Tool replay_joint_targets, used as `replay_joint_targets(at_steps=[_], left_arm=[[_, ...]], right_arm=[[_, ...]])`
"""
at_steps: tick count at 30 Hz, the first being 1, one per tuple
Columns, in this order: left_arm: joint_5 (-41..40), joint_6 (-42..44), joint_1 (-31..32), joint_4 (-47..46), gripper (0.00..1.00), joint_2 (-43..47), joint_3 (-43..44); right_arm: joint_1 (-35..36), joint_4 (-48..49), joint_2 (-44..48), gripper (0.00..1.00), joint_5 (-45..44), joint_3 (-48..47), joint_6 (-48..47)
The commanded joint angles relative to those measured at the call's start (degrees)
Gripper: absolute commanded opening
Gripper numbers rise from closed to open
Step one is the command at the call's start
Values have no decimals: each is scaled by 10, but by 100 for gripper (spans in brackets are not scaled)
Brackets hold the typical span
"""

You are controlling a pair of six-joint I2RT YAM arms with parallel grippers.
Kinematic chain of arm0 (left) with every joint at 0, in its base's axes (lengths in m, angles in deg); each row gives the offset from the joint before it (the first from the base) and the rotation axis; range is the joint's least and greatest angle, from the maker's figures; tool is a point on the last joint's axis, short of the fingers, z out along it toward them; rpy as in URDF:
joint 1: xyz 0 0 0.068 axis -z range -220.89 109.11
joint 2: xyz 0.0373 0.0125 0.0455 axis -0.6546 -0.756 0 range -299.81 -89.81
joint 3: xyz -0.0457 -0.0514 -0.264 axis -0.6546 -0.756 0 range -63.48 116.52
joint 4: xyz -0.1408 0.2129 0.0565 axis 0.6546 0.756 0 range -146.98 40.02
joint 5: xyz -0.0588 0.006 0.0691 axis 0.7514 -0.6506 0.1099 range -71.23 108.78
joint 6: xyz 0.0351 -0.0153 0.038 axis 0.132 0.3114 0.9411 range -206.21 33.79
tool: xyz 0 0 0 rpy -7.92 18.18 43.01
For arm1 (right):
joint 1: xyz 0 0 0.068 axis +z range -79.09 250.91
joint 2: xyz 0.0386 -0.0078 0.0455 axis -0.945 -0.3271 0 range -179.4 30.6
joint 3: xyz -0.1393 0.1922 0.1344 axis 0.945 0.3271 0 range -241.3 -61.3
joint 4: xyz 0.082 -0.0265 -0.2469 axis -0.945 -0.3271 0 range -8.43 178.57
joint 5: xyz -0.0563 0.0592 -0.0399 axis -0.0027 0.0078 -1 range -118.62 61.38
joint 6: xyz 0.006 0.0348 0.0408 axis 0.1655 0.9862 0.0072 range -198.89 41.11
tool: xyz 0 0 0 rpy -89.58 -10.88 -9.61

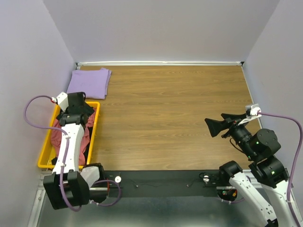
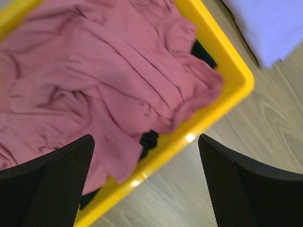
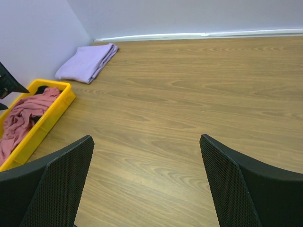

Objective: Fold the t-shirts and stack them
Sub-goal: Grab the tshirt from the pile

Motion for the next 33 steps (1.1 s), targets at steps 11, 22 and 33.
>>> replay_joint_targets(at_steps=[11, 22, 33], left_arm=[[-23, 41, -160, -119, 92, -112, -1], [-31, 55, -168, -194, 66, -172, -57], [-98, 92, -154, -170, 1, -87, -7]], right_arm=[[44, 17, -7, 100, -35, -7, -20], [46, 13, -43, 100, -24, -14, -19], [47, 8, -76, 100, -22, -22, -20]])
